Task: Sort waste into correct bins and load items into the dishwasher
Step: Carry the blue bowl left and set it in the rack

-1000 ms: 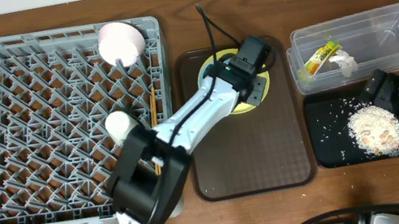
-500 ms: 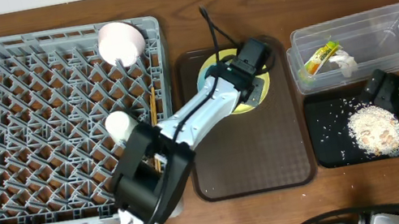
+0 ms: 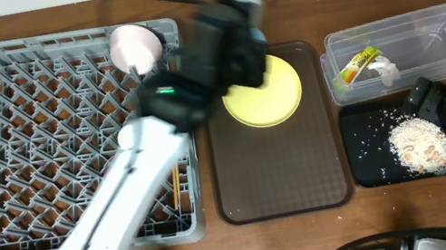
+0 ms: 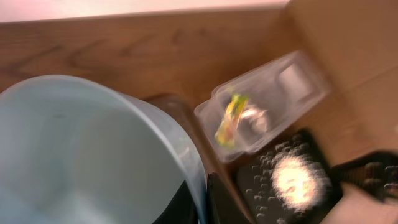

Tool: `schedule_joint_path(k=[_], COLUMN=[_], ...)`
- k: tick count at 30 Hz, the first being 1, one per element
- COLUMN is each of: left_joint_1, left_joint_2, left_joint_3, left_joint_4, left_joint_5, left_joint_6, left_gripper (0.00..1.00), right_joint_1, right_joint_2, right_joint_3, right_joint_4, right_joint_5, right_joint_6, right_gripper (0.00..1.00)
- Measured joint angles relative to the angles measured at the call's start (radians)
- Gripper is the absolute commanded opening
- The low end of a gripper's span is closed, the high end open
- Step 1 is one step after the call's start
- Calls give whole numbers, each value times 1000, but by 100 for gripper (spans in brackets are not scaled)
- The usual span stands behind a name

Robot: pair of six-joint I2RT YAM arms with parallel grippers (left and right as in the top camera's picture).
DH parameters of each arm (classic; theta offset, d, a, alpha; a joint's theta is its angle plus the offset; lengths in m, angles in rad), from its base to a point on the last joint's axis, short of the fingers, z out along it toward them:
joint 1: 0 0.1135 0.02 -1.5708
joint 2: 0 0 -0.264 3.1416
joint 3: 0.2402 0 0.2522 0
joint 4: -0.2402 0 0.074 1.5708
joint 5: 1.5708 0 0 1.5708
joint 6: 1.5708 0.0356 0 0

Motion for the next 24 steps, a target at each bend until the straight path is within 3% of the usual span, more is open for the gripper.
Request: schedule_joint_path(k=[6,11,16,24], left_joint_1=[367,547,657,763], left_joint_2=[19,132,259,355], left_joint_3=[0,0,0,0], left_joint_4=[-9,-63,-97,-182], left_joint_5=[520,864,1011,1044], left_joint_6=[-49,-60,-68,-16], left_gripper=[8,8,8,8], right_joint_1=[0,0,0,0], right_joint_2=[0,0,0,0], right_joint_3=[0,0,0,0], right_joint_4=[0,0,0,0], right_joint_5=[0,0,0,0], right_joint_6=[0,0,0,0], right_gripper=[99,99,99,99])
